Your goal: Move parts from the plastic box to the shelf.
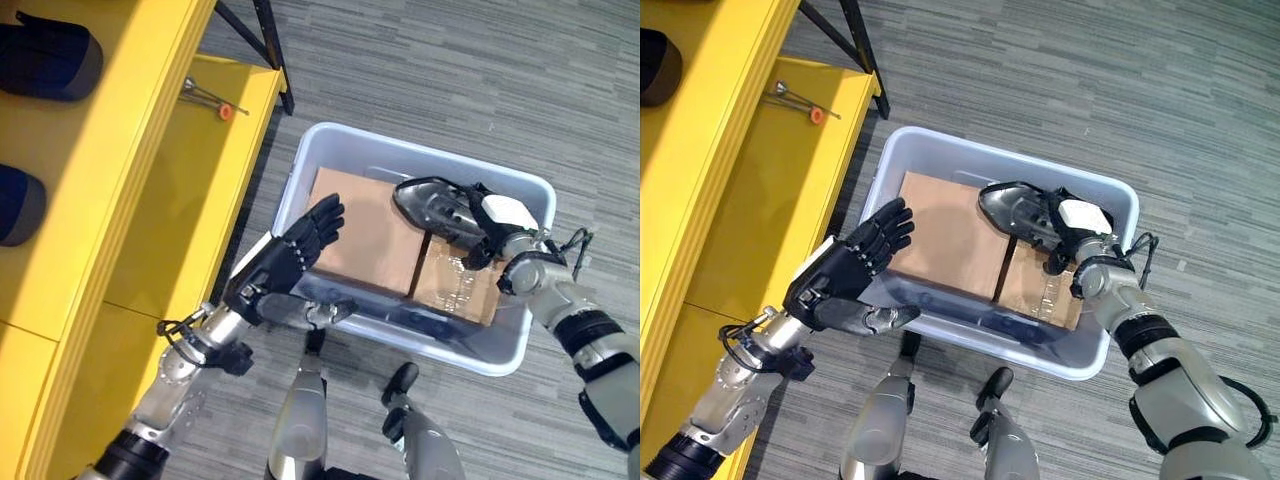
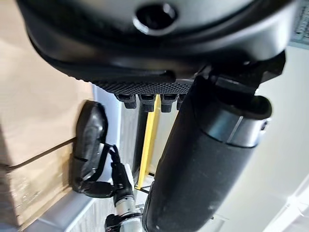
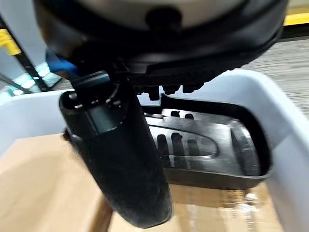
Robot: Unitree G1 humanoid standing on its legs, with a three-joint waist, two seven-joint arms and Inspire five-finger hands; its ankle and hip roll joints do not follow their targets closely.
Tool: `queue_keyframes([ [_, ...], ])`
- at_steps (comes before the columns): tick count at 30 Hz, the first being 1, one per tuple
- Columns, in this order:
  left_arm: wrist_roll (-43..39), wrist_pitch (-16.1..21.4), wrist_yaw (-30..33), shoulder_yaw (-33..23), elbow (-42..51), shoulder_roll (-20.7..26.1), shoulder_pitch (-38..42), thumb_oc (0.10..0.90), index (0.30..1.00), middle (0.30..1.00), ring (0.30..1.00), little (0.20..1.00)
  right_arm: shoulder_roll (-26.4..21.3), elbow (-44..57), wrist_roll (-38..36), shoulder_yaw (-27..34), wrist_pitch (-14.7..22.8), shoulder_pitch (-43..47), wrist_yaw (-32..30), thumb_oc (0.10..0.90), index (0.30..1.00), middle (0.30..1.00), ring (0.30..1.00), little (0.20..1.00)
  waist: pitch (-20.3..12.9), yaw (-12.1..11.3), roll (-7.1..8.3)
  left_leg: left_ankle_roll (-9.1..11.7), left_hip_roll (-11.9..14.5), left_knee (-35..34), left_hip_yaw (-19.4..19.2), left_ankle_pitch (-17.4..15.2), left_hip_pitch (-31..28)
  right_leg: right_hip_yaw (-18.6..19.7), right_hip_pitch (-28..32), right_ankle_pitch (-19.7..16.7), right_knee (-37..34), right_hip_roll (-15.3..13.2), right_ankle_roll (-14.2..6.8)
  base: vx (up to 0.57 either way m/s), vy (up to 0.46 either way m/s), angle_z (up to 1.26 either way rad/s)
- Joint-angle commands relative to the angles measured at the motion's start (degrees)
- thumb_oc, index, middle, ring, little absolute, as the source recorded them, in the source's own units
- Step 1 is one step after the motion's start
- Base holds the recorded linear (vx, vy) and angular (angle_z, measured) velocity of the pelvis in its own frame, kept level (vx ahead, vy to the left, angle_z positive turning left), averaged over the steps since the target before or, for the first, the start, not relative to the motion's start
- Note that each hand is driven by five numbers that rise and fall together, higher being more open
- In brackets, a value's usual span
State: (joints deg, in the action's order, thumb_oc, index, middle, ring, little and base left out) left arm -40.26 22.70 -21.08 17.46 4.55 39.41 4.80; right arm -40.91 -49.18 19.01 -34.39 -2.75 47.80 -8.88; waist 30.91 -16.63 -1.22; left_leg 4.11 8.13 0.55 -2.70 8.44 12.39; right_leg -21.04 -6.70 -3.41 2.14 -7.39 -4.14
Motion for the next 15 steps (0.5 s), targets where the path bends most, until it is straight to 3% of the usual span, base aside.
queue_keyframes([
  [1, -2.7, 4.1, -2.7, -2.9, 6.7, 1.7, 1.7, 0.9, 1.0, 1.0, 1.0, 1.0, -2.7, -1.4, 0.9, -4.2, -3.2, 10.2, -6.8, 0.9, 1.0, 1.0, 1.0, 1.0, -1.1, -0.9, 1.65, -0.4, -1.3, 1.4, -0.2, -4.5, 2.4, 0.8, -2.5, 6.2, 5.3, 1.6, 0.5, 0.0, -0.041, 0.01],
  [5, -3.5, 3.8, -3.0, -2.7, 6.4, 2.2, 2.4, 0.9, 1.0, 1.0, 1.0, 1.0, -2.2, -6.0, 2.7, -4.3, -6.3, 12.4, -8.8, 0.9, 1.0, 1.0, 1.0, 1.0, -1.1, -1.2, 1.24, -0.4, -1.3, 1.6, 0.0, -4.3, 4.2, 0.6, -4.3, 6.3, 6.1, 1.9, 0.7, 0.0, -0.009, 0.0],
  [9, -4.0, 2.7, -4.3, -2.9, 6.1, 2.0, 2.9, 0.9, 1.0, 1.0, 1.0, 1.0, -1.6, -10.0, 2.9, -4.9, -6.8, 12.8, -4.9, 0.9, 1.0, 1.0, 1.0, 1.0, -1.1, -1.5, 1.01, -0.4, -1.5, 1.3, 0.2, -4.1, 5.0, 0.2, -5.2, 6.5, 6.4, 2.0, 0.8, 0.01, -0.039, 0.02],
  [15, -4.7, 2.0, -5.0, -2.6, 5.7, 2.1, 4.1, 0.9, 1.0, 1.0, 1.0, 1.0, -0.7, -14.5, 5.2, -6.3, -6.1, 13.4, -4.3, 0.9, 1.0, 1.0, 1.0, 1.0, -1.1, -1.8, 0.57, -0.3, -1.6, 1.2, 0.1, -3.8, 6.1, -0.5, -6.4, 6.4, 6.7, 1.9, 0.8, 0.0, -0.008, 0.01],
])
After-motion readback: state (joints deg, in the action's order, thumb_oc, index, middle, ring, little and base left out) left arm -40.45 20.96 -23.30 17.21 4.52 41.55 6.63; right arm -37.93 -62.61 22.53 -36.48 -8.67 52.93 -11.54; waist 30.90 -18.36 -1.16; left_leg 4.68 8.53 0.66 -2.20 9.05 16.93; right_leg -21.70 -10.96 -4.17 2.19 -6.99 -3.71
